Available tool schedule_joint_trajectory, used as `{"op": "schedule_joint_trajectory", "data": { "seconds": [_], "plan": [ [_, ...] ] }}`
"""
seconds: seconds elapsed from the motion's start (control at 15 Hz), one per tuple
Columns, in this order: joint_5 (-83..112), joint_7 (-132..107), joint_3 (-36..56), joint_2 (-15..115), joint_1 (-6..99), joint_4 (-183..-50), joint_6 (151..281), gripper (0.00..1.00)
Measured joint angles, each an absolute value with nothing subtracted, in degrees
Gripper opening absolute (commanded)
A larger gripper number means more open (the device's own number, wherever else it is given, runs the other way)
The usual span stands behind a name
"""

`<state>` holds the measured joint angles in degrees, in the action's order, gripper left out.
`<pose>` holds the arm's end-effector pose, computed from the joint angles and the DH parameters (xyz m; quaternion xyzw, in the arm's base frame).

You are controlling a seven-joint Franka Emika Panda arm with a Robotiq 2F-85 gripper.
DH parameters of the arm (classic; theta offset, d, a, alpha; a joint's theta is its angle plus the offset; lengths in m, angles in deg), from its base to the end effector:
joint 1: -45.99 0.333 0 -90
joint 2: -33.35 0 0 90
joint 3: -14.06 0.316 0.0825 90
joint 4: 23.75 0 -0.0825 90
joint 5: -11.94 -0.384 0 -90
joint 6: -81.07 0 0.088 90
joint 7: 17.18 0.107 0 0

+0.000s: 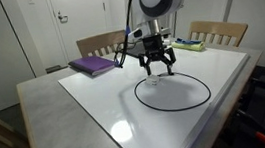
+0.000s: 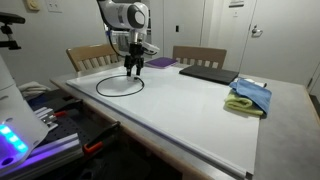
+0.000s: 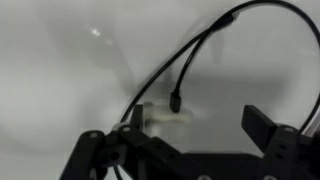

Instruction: Put the charger straight across the board

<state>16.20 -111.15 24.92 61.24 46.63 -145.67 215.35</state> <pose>0.5314 0.1105 0.1612 -0.5807 -0.8034 0.0829 0.1021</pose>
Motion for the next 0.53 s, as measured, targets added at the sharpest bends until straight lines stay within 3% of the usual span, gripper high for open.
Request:
{"op": "schedule_joint_trajectory", "data": {
  "seconds": [0.53],
  "plan": [
    [14.4,-109.7,26.0,62.5,46.9,-145.7,221.4,1.00]
  ]
}}
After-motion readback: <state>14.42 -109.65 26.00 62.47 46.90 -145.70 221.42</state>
